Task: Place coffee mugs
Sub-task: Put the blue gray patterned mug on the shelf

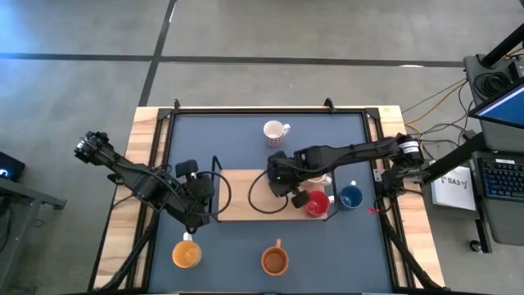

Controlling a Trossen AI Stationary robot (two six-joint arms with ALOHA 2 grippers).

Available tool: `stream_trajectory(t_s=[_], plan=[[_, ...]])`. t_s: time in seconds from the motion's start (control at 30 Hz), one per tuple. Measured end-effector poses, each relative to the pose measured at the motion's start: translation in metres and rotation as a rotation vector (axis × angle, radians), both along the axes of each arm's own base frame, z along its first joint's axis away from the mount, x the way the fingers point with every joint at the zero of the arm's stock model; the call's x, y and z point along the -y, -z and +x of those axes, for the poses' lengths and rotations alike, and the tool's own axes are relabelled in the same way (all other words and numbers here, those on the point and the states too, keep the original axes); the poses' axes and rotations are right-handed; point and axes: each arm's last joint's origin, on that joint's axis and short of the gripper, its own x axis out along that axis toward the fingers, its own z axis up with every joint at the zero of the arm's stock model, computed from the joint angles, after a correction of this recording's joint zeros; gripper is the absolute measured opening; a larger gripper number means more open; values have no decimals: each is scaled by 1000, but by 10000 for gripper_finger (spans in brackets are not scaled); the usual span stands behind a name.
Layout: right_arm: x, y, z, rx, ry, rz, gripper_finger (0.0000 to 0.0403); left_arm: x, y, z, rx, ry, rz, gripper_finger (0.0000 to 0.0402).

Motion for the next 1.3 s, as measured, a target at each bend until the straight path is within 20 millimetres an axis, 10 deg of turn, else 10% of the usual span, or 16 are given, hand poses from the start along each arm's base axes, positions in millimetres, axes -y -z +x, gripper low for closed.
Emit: stream_trajectory(t_s=[1.3], plan=[[13,-1,-13,-164,-101,16,24,0,0,1,21,-25,-8,48]])
